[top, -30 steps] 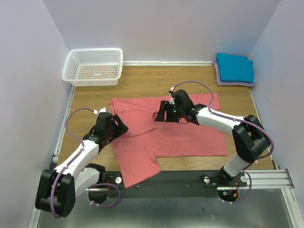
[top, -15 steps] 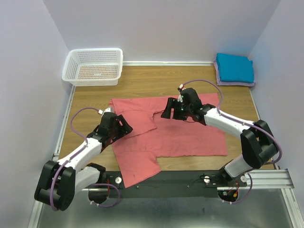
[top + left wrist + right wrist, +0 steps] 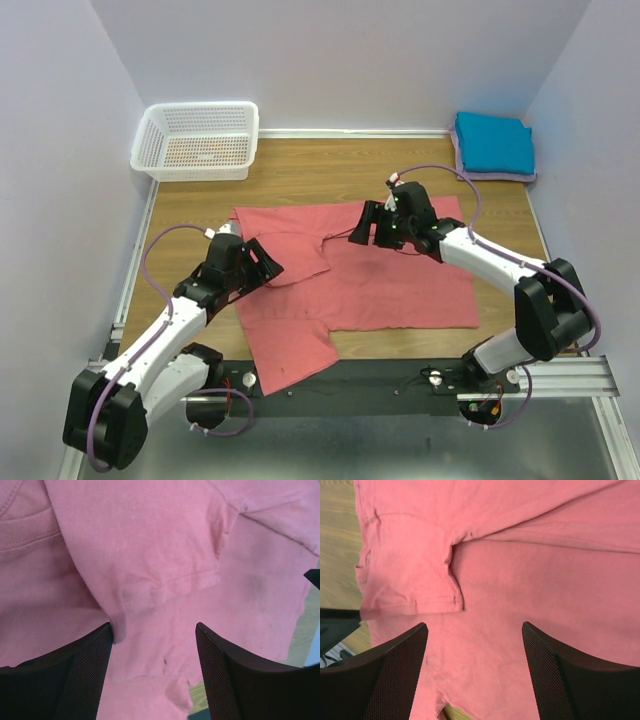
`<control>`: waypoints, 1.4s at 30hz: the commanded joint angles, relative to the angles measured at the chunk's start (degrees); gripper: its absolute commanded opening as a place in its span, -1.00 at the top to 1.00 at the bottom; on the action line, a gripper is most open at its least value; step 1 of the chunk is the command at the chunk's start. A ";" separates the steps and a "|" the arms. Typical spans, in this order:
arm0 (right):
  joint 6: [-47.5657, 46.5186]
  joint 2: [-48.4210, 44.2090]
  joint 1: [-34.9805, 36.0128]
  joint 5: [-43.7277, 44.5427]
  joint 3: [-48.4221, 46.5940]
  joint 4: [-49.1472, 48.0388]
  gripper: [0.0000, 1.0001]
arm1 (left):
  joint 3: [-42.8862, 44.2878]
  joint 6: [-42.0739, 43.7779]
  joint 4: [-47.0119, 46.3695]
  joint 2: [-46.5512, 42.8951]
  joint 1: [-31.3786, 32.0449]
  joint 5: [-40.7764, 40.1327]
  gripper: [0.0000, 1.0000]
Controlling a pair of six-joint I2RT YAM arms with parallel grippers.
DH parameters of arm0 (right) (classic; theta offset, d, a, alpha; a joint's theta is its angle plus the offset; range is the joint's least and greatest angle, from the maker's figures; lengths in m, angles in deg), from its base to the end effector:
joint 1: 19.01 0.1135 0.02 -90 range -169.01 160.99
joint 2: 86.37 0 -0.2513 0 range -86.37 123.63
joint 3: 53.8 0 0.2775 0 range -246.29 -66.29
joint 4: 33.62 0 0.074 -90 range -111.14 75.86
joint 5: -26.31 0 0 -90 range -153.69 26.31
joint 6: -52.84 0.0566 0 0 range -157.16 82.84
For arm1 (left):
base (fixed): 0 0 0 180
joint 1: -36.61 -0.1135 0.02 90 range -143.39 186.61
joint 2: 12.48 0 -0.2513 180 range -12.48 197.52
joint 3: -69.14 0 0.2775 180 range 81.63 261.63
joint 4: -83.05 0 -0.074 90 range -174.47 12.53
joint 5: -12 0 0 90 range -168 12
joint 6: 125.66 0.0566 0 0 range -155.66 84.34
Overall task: Fold and stack the t-shirts
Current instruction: Fold the tshirt
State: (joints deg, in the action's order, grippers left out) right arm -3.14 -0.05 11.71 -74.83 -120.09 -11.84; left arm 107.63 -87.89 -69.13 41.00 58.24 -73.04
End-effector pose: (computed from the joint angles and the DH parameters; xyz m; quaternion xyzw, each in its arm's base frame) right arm 0.3049 0.1939 0.1829 -0.0134 0.9093 0.2924 0.2957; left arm 0.2159 -0.0909 0.1551 -0.2249 0.8877 -0.2720 0.2958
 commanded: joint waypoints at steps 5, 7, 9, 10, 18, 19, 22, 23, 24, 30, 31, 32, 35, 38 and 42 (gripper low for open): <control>-3.52 -3.35 -7.06 5.15 0.45 3.09 -0.61 | 7.13 -1.12 12.79 -6.10 0.26 -12.65 -0.43; -3.87 -3.36 -10.39 6.74 -0.07 3.97 -0.61 | 8.88 -0.86 13.32 -5.66 0.08 -15.92 -0.40; -3.96 -3.01 -12.86 7.79 -0.34 4.23 -0.57 | 9.68 0.62 11.40 -4.70 -0.01 -17.34 -0.36; -3.70 -2.74 -14.18 7.80 -0.69 4.32 -0.52 | 9.95 1.16 10.43 -3.91 -0.09 -18.74 -0.36; -1.15 4.72 -27.72 6.74 -3.76 4.15 -0.27 | 16.88 9.68 -3.46 14.88 -3.87 -20.33 -0.20; -1.15 6.73 -28.60 6.31 -4.38 4.06 -0.22 | 17.94 11.17 -4.77 16.99 -4.48 -20.24 -0.19; -1.41 9.64 -31.67 5.69 -6.93 3.71 -0.11 | 21.63 13.89 -7.06 24.56 -6.85 -19.81 -0.16; -1.59 11.74 -32.90 5.69 -7.45 3.53 -0.08 | 22.86 14.43 -7.68 27.71 -7.73 -19.46 -0.15; -1.59 12.72 -33.53 5.43 -8.50 3.36 -0.06 | 23.48 14.78 -8.12 29.22 -8.26 -19.02 -0.15; -1.24 20.44 -37.40 4.11 -10.97 1.95 0.00 | 28.49 16.89 -8.39 40.29 -12.31 -15.07 -0.10; -1.32 21.33 -37.75 4.02 -11.24 1.69 0.00 | 29.80 17.07 -8.22 41.44 -12.57 -14.62 -0.10; -1.33 22.30 -38.62 4.10 -11.50 1.69 0.00 | 30.51 17.16 -8.13 43.62 -12.84 -14.18 -0.08; -1.50 25.64 -39.86 3.84 -13.07 1.42 0.00 | 33.40 17.51 -7.77 47.76 -12.93 -12.96 -0.06; -1.94 28.72 -41.53 3.58 -15.36 1.33 0.00 | 37.18 17.77 -6.99 52.07 -12.93 -11.63 -0.02; -3.08 31.88 -42.23 3.14 -19.13 1.42 -0.01 | 42.63 17.95 -5.67 57.44 -12.93 -9.79 0.04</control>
State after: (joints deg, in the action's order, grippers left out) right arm -4.21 26.46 -29.29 -73.28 -137.29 -12.38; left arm 146.53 -70.88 -75.58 94.26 45.34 -85.77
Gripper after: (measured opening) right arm 0.500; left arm 0.488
